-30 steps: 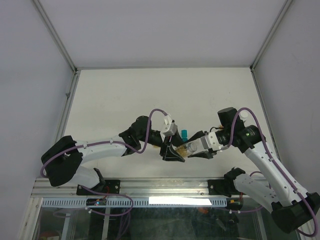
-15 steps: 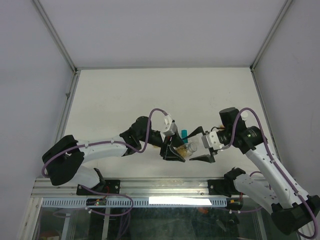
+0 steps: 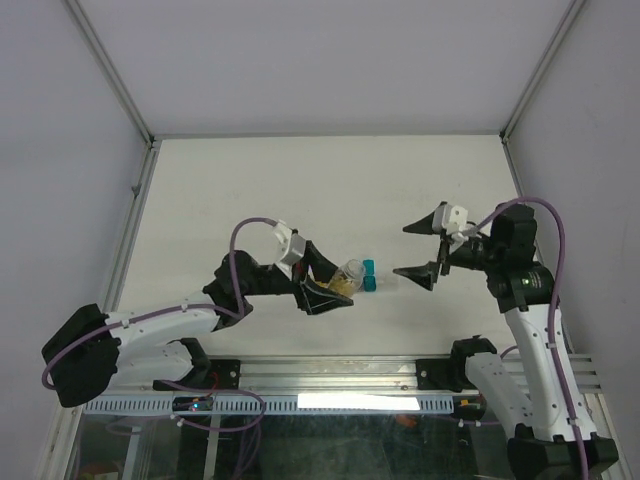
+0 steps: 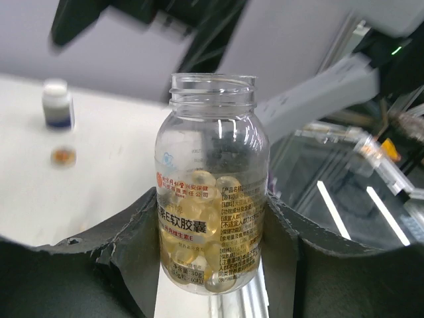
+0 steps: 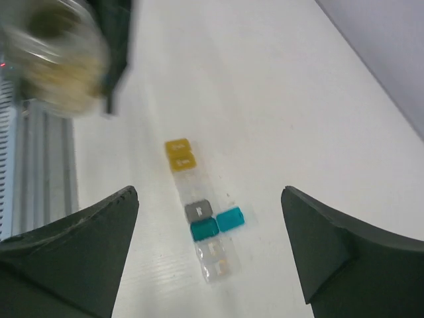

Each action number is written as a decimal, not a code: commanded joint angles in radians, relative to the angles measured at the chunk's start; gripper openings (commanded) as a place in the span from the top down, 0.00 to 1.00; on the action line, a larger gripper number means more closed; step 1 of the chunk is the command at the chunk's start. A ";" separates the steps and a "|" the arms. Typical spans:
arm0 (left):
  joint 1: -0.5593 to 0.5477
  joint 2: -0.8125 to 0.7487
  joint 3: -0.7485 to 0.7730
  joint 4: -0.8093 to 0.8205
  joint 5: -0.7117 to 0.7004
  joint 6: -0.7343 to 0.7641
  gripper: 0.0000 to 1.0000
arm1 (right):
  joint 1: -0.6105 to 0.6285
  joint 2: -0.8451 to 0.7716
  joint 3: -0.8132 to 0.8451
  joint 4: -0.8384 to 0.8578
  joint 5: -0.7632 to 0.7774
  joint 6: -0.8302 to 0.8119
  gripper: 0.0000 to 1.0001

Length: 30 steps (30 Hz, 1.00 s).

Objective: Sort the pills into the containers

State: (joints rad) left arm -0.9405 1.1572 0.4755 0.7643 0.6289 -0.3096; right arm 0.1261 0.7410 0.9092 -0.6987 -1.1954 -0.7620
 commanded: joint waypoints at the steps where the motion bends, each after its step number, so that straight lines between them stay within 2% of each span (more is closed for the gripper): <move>1: -0.047 -0.104 0.062 0.256 0.011 -0.158 0.96 | -0.082 0.040 -0.051 0.330 0.254 0.422 0.08; 2: -0.057 -0.134 0.077 0.197 0.002 -0.119 0.96 | -0.096 0.053 -0.055 0.344 0.276 0.443 0.08; 4: -0.009 -0.203 0.065 0.033 -0.153 -0.020 0.96 | -0.118 0.072 -0.061 0.363 0.302 0.470 0.08; 5: 0.064 -0.224 0.031 0.068 -0.170 -0.040 0.96 | -0.124 0.078 -0.063 0.371 0.315 0.482 0.08; 7: 0.247 -0.204 -0.008 0.261 -0.049 -0.238 0.98 | -0.144 0.087 -0.066 0.381 0.325 0.501 0.08; 8: 0.253 -0.186 0.015 0.276 -0.011 -0.237 0.99 | -0.151 0.091 -0.069 0.387 0.323 0.509 0.08; 9: 0.164 -0.180 0.048 0.205 -0.020 -0.145 1.00 | -0.164 0.092 -0.073 0.390 0.322 0.511 0.08; 11: -0.075 -0.196 0.109 -0.062 -0.198 0.150 0.99 | -0.179 0.091 -0.080 0.391 0.321 0.513 0.08; 12: -0.090 -0.207 0.109 -0.121 -0.249 0.172 0.99 | -0.184 0.090 -0.084 0.392 0.318 0.513 0.08; 13: -0.029 -0.230 0.066 -0.097 -0.264 0.114 0.99 | -0.188 0.089 -0.087 0.396 0.317 0.515 0.08; 14: 0.107 -0.252 0.002 -0.002 -0.205 0.001 0.99 | -0.190 0.090 -0.089 0.398 0.316 0.516 0.08; 15: 0.237 -0.249 -0.054 0.132 -0.086 -0.132 0.99 | -0.192 0.092 -0.090 0.401 0.316 0.517 0.08; 16: 0.295 -0.232 -0.067 0.208 0.014 -0.198 1.00 | -0.192 0.092 -0.090 0.400 0.317 0.517 0.08; 17: 0.270 -0.222 -0.042 0.116 0.039 -0.152 1.00 | -0.193 0.093 -0.092 0.401 0.317 0.514 0.08; 19: 0.111 -0.221 0.022 -0.129 -0.085 0.053 0.99 | -0.194 0.098 -0.093 0.398 0.317 0.504 0.08; 20: 0.063 -0.217 0.029 -0.171 -0.132 0.104 0.98 | -0.194 0.097 -0.093 0.391 0.319 0.497 0.08; 26: 0.048 -0.175 -0.029 -0.154 -0.087 0.125 0.98 | -0.193 0.106 -0.098 0.346 0.292 0.441 0.08; 28: 0.048 -0.163 -0.026 -0.228 -0.119 0.156 0.98 | -0.191 0.126 -0.082 0.287 0.271 0.376 0.08; 30: 0.045 -0.137 0.016 -0.372 -0.174 0.184 0.99 | -0.192 0.159 -0.060 0.218 0.260 0.304 0.08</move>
State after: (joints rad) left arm -0.8955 0.9913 0.4473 0.5598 0.5217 -0.2108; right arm -0.0612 0.8577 0.8062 -0.3832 -0.8967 -0.3313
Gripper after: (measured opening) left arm 0.514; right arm 0.918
